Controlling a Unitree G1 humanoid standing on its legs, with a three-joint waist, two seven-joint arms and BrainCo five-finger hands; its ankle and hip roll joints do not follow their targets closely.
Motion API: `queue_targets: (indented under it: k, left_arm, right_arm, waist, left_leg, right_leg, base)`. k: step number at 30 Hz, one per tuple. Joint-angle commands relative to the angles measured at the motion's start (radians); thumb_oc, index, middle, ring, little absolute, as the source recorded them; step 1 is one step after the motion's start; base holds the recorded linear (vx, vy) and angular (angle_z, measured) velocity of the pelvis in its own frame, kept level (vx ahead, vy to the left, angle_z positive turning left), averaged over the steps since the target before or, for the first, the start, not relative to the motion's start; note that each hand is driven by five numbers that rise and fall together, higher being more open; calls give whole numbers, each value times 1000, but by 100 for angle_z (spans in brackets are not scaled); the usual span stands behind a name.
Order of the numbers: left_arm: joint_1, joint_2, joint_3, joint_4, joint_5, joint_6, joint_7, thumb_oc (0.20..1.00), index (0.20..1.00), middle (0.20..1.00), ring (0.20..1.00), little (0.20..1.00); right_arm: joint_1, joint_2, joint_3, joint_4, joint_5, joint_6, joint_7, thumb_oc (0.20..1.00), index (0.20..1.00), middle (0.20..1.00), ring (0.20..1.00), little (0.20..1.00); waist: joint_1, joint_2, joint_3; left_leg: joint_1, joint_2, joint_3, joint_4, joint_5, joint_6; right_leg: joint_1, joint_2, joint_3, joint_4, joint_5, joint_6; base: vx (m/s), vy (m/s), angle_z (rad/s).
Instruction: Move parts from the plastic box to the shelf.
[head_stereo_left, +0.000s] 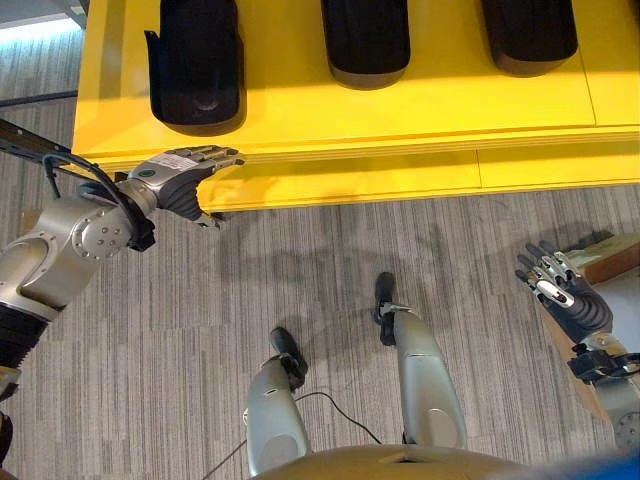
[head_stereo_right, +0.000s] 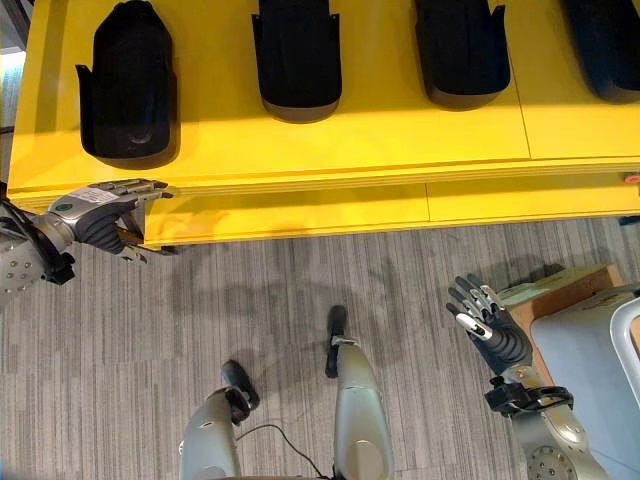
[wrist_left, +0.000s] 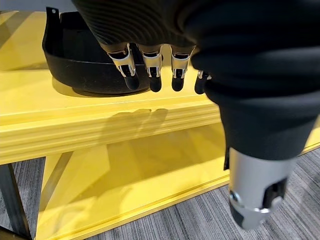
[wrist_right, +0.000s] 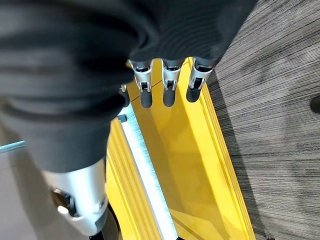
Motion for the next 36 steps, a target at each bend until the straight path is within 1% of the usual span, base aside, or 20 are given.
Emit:
queue_targets:
  k: [1,5,11,19,28,33,36]
  left_arm:
    - [-40,18,27,4,-30,10,3,1000,1000,1000,1000,1000]
    - [-55,23,27,8,-59,23,-23,1000,1000,1000,1000,1000]
    - [-84,36,6,19,-87,25,-33,1000,1000,1000,1000,1000]
    - [-130,48,-31,32,-89,28,-38,1000,1000,1000,1000,1000]
    - [-249,63,-147,94,-102,35,-74,1000,1000,1000,1000,1000]
    - [-300,69,-199,119,-139,43,-104,1000,1000,1000,1000,1000]
    - [-336,90,-235,142,-162,41,-116,1000,1000,1000,1000,1000]
  right_arm:
    - [89,10,-41,-76,39,-13,17,1000,1000,1000,1000,1000]
    - [91,9,-43,-76,41,-7,22,1000,1000,1000,1000,1000]
    - [96,13,-35,-69,44,0,30,1000,1000,1000,1000,1000]
    - [103,11,-29,-67,47,5,36,1000,1000,1000,1000,1000]
    - [114,5,-31,-67,55,15,50,1000,1000,1000,1000,1000]
    - [116,6,-28,-63,62,22,60,1000,1000,1000,1000,1000]
    - [123,5,-23,-62,65,25,69,1000,1000,1000,1000,1000]
  waist:
    - [-6,-1,-38]
    - [-7,1,-39]
    - [-7,3,-38]
    - [-8,4,-38]
    - [-18,6,-39]
    - [-21,7,-38]
    - [-23,9,-40]
  left_leg:
    - [-87,129,-125,-43,142,-93]
    - [-90,129,-126,-40,142,-92]
    - [-92,130,-127,-34,143,-91]
    - [-93,133,-125,-33,144,-92]
    - [-100,136,-121,-30,147,-93]
    - [-101,137,-122,-27,148,-93]
    - [-102,138,-121,-26,150,-94]
  right_leg:
    - [84,-139,75,-80,145,201]
    - [81,-139,76,-76,145,200]
    - [78,-139,77,-71,144,198]
    - [75,-138,80,-69,144,198]
    - [62,-137,85,-63,147,200]
    - [58,-135,89,-59,149,199]
    - [58,-135,89,-60,150,201]
  base:
    - [0,0,0]
    - [0,0,0]
    - [0,0,0]
    - [0,0,0]
    - [0,0,0]
    - [0,0,0]
    - [0,0,0]
